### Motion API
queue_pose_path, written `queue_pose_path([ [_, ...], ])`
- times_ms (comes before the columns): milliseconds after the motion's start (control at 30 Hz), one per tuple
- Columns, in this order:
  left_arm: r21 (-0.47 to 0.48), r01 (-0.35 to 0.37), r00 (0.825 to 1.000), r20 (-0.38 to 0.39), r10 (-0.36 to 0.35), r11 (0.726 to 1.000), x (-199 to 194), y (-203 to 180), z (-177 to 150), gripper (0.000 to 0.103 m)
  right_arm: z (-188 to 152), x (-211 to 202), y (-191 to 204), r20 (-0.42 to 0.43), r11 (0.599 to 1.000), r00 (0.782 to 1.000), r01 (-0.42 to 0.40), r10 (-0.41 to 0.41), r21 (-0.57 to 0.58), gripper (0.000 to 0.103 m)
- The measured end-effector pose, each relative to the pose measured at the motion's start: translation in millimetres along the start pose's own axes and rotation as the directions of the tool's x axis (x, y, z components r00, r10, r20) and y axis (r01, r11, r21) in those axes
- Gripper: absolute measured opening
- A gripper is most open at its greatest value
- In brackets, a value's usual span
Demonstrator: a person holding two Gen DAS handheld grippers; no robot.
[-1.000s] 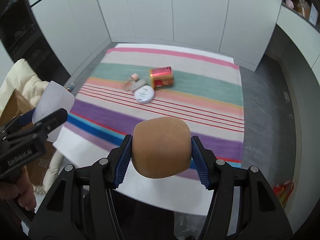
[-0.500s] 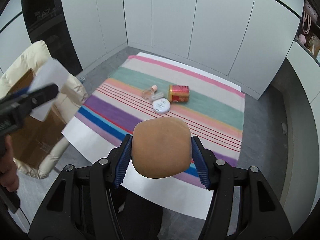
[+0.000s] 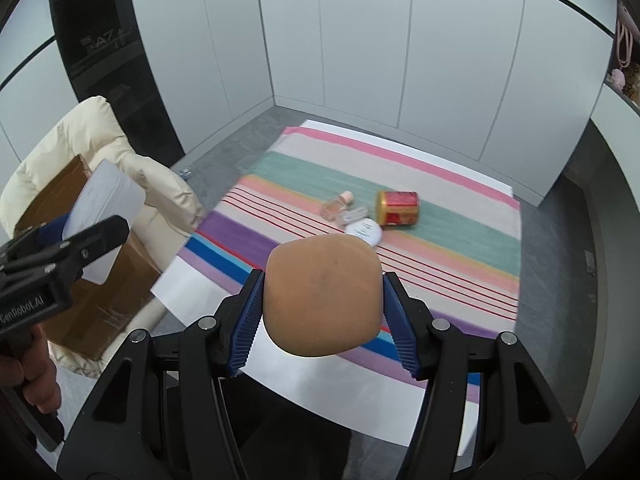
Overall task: Organize objects
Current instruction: 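Lift and carry the clear case and tan sponge toward the cardboard box, then open the left tool dropping the clear case into the cardboard box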
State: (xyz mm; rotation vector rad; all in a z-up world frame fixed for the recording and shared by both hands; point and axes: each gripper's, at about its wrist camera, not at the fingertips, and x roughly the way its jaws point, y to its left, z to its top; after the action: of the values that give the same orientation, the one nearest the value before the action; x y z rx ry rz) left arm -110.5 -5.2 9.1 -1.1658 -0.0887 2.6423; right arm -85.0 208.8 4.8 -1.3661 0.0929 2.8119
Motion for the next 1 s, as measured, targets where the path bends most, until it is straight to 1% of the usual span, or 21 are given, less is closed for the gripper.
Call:
queue_pose_path([
  [433,-0.086,-0.073,0.997,0.024,0.075,0.994,-25.2,65.8,-8.5,0.088,18.7,11.8,70.9,0.021,0.993,0.996,-0.081,0.083,-0.085,0.061],
  [667,-0.126,-0.123,0.991,0.03,0.128,0.984,-37.3,99.0,-15.1,0.088,22.4,19.8,114.5,0.003,0.981,0.99,-0.139,0.141,-0.137,0.061],
  [1000,-0.196,-0.182,0.981,0.029,0.192,0.964,-58.1,146.5,-27.3,0.088,22.7,23.5,172.0,-0.006,0.959,0.981,-0.19,0.193,-0.21,0.061],
])
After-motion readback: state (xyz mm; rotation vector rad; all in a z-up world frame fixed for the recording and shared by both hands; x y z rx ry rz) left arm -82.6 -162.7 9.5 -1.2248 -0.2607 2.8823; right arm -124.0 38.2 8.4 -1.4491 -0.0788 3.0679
